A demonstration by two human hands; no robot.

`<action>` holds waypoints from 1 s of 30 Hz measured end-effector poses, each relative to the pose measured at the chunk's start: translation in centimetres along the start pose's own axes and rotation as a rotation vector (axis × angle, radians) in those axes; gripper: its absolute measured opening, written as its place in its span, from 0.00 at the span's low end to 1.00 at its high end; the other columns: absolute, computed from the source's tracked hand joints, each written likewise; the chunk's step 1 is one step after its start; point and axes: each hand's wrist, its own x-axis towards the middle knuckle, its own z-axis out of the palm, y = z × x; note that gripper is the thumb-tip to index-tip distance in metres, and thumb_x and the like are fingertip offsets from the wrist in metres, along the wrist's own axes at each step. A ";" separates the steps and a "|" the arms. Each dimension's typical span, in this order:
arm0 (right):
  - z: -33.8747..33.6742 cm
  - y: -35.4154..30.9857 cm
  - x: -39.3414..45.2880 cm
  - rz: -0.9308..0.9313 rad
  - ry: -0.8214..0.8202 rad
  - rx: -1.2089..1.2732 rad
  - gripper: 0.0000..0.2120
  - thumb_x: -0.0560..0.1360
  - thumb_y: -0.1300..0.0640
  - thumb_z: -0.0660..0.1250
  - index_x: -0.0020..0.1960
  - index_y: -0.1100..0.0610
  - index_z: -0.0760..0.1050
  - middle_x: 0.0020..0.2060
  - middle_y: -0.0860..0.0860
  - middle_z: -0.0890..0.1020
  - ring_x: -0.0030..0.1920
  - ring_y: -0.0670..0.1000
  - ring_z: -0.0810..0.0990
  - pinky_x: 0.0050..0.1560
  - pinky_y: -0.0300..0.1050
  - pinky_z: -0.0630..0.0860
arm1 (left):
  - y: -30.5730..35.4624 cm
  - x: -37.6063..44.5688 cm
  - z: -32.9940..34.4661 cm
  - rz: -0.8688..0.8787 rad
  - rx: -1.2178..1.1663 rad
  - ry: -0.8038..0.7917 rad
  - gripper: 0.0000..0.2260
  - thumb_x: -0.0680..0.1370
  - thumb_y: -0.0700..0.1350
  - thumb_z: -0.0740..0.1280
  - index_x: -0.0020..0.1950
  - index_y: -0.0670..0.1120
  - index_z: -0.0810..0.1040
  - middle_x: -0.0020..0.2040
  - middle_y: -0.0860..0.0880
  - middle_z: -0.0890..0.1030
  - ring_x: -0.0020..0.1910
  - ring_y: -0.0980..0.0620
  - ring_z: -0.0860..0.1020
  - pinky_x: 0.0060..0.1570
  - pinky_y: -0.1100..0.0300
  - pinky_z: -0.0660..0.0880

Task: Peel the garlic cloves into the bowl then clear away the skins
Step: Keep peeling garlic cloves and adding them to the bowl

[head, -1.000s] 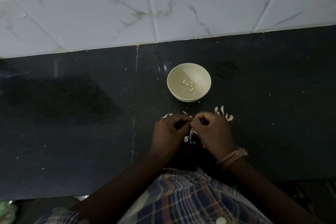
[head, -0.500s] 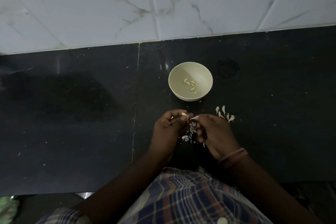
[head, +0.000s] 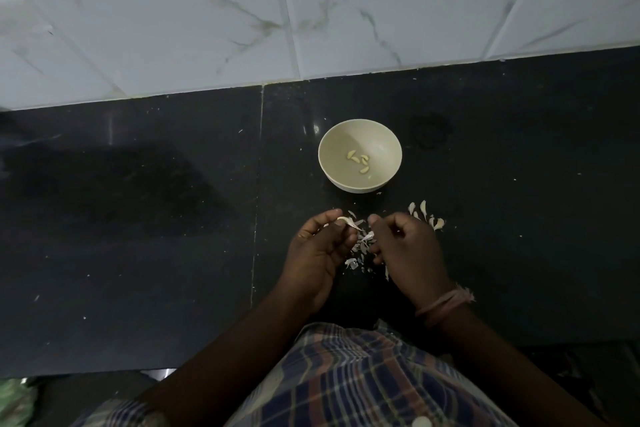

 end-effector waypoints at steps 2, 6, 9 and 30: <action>0.1 0.1 0.1 -0.040 0.014 0.000 0.05 0.77 0.55 0.72 0.45 0.54 0.79 0.36 0.52 0.84 0.36 0.50 0.83 0.40 0.51 0.82 | 0.0 -0.1 -0.1 0.017 0.022 0.003 0.06 0.80 0.34 0.66 0.55 0.39 0.79 0.44 0.44 0.85 0.42 0.51 0.84 0.44 0.61 0.82; 0.5 0.2 0.1 -0.114 -0.012 0.050 0.09 0.76 0.62 0.71 0.54 0.51 0.81 0.45 0.46 0.84 0.45 0.46 0.83 0.49 0.48 0.82 | 0.0 -0.5 -0.4 0.074 0.122 0.015 0.06 0.79 0.35 0.68 0.54 0.39 0.81 0.46 0.43 0.85 0.44 0.50 0.84 0.46 0.61 0.82; 0.9 0.2 -0.1 -0.168 -0.024 0.013 0.09 0.76 0.59 0.73 0.56 0.53 0.83 0.46 0.45 0.85 0.46 0.43 0.83 0.50 0.43 0.81 | 0.1 -0.7 -0.7 0.121 0.198 0.012 0.06 0.78 0.35 0.70 0.54 0.38 0.82 0.48 0.40 0.86 0.46 0.48 0.84 0.47 0.60 0.81; -0.4 -1.3 1.2 0.323 -0.252 0.455 0.06 0.75 0.66 0.68 0.41 0.65 0.81 0.31 0.58 0.79 0.28 0.50 0.73 0.25 0.41 0.67 | 0.0 -0.3 -0.2 0.085 0.194 -0.087 0.05 0.80 0.36 0.66 0.52 0.37 0.81 0.43 0.41 0.83 0.40 0.51 0.82 0.43 0.62 0.80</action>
